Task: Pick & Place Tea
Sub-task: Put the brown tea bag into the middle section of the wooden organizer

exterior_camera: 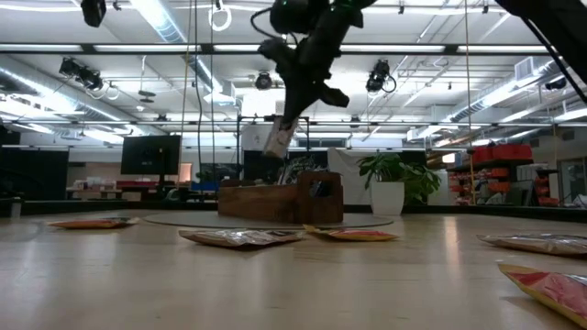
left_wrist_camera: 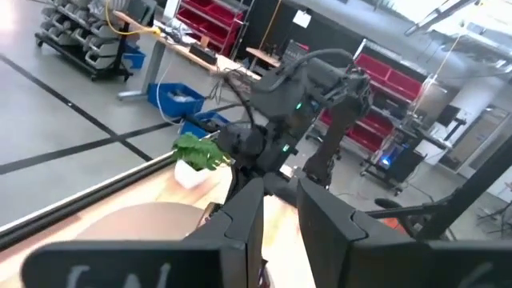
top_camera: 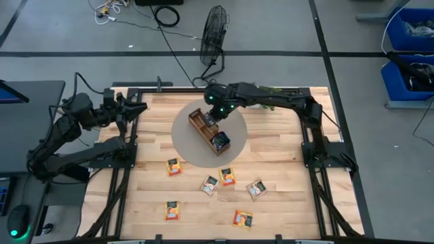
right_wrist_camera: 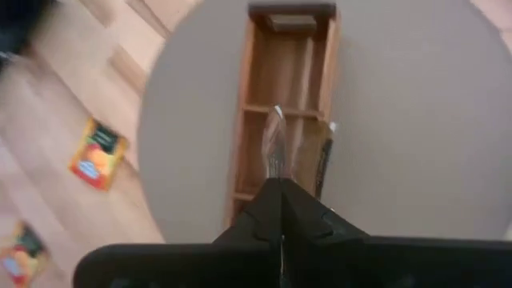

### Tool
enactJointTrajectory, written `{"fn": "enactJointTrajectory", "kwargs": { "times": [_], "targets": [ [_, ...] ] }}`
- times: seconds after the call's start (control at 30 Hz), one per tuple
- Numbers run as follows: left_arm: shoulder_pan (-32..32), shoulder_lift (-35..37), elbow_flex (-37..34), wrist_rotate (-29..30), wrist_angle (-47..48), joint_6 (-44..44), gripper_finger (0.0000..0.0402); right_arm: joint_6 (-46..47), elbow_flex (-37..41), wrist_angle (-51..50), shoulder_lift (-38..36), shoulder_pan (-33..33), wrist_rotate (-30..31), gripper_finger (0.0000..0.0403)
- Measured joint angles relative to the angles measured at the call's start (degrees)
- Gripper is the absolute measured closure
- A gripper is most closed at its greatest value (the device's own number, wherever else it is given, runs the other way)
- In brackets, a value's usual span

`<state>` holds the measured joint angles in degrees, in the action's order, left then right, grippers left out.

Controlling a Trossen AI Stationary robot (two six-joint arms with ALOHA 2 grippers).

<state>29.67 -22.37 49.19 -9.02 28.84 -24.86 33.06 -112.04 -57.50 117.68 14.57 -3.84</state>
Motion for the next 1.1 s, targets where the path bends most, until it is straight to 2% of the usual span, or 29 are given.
{"fn": "enactJointTrajectory", "kwargs": {
  "times": [0.4, 0.93, 1.1],
  "targets": [
    [0.0, 0.0, 0.0, 0.0, 0.0, 0.1, 0.0319, -1.7, 0.1, -1.9, 5.5, 0.0, 0.0, 0.0403],
    [0.0, 0.0, 0.0, 0.2, 0.0, 0.5, 0.0319, -1.1, 0.0, 1.5, 6.1, 0.2, -0.1, 0.0403],
    [0.0, 0.0, 0.0, 0.2, 0.0, 0.4, 0.0319, -0.6, 0.1, -0.8, 7.4, 0.4, -1.3, 0.0403]
  ]
}}
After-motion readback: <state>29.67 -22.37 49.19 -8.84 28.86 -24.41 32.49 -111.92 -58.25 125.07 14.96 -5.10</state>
